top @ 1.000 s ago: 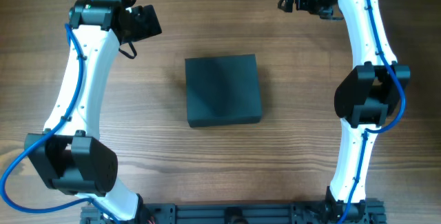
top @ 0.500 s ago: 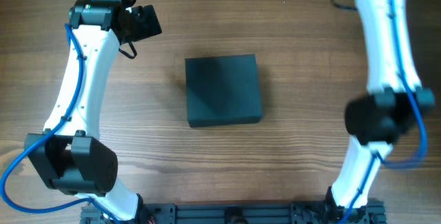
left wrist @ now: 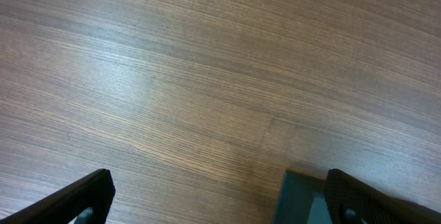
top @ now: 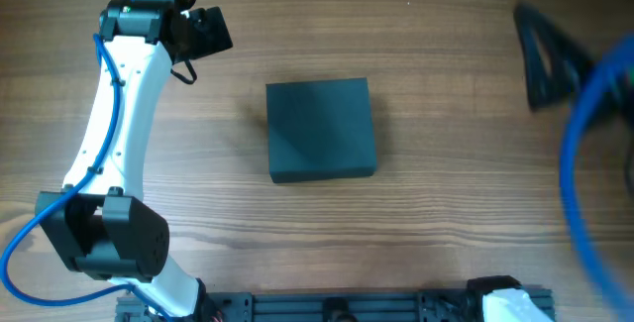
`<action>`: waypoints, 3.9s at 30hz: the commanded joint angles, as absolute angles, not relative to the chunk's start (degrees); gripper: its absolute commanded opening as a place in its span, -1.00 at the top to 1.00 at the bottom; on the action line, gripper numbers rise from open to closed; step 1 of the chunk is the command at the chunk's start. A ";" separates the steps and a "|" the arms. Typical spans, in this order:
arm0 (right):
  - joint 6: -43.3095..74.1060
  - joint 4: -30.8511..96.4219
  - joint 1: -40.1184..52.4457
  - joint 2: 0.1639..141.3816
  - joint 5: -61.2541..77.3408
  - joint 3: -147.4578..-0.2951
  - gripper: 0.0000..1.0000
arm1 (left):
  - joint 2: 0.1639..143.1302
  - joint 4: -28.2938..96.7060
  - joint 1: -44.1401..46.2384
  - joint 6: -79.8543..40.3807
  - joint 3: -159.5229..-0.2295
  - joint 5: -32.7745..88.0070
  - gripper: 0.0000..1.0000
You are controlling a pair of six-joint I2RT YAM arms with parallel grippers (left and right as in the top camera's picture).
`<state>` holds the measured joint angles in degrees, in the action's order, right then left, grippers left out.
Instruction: Pack container
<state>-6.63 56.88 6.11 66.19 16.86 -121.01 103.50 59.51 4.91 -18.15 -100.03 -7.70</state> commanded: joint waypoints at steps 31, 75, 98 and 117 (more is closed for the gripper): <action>-10.04 -5.37 2.87 1.15 10.61 -7.18 -0.99 | 103.61 59.35 4.93 -18.28 -100.29 -8.45 -1.00; 0.12 -0.12 -0.62 0.43 2.55 -0.32 -1.00 | 103.61 59.37 4.93 -18.28 -100.29 -8.45 -0.99; 0.12 -0.12 -0.62 0.43 2.55 -0.32 -0.99 | 44.27 24.01 0.45 -18.57 -78.24 -18.04 -1.00; 0.14 -0.12 -0.62 0.43 2.55 -0.32 -1.00 | 8.36 -2.11 0.51 -30.96 -15.05 -6.37 -0.99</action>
<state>-0.84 0.05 -0.43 0.89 3.33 -0.34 9.43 -1.72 0.93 -30.37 -17.15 -10.81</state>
